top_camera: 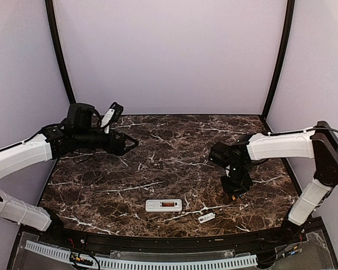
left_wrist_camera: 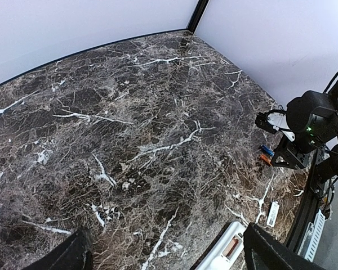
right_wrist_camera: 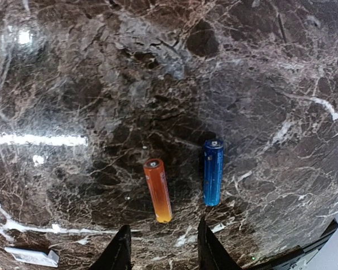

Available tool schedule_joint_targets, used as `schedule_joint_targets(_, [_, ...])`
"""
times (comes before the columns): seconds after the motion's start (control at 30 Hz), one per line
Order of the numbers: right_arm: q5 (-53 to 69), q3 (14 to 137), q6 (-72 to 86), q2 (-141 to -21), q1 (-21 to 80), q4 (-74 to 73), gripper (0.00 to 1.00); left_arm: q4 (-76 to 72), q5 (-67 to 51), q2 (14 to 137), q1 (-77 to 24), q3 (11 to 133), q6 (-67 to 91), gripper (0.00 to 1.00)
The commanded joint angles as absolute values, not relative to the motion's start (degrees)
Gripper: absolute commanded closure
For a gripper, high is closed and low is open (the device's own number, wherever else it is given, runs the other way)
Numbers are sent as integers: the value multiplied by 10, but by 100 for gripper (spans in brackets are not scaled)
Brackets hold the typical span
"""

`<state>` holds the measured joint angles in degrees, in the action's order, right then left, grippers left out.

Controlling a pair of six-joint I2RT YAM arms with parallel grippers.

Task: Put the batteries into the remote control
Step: Pick up the battery at the center of the board.

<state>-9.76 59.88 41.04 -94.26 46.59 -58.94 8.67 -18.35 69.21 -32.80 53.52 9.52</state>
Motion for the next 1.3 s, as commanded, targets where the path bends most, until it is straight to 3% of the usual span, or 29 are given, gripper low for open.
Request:
schedule_joint_targets(0.0, [-66,582,381,-961,442,-533,63,91,-188,717,-330,536,84,8])
schedule_joint_targets(0.7, [22,526,349,-966,433,-479,81,83,-224,755,-316,544,94,9])
schedule_joint_targets(0.83, [26,533,344,-971,433,-482,98,76,-235,755,-313,542,101,9])
schedule_joint_targets(0.93, [40,549,316,-964,437,-476,100,71,-244,756,-311,540,104,10])
schedule_joint_targets(1.13, [90,643,239,-947,444,-506,100,51,-281,740,-311,528,78,20])
schedule_joint_targets(1.27, [150,717,205,-942,456,-509,100,-51,-311,666,-317,458,25,35])
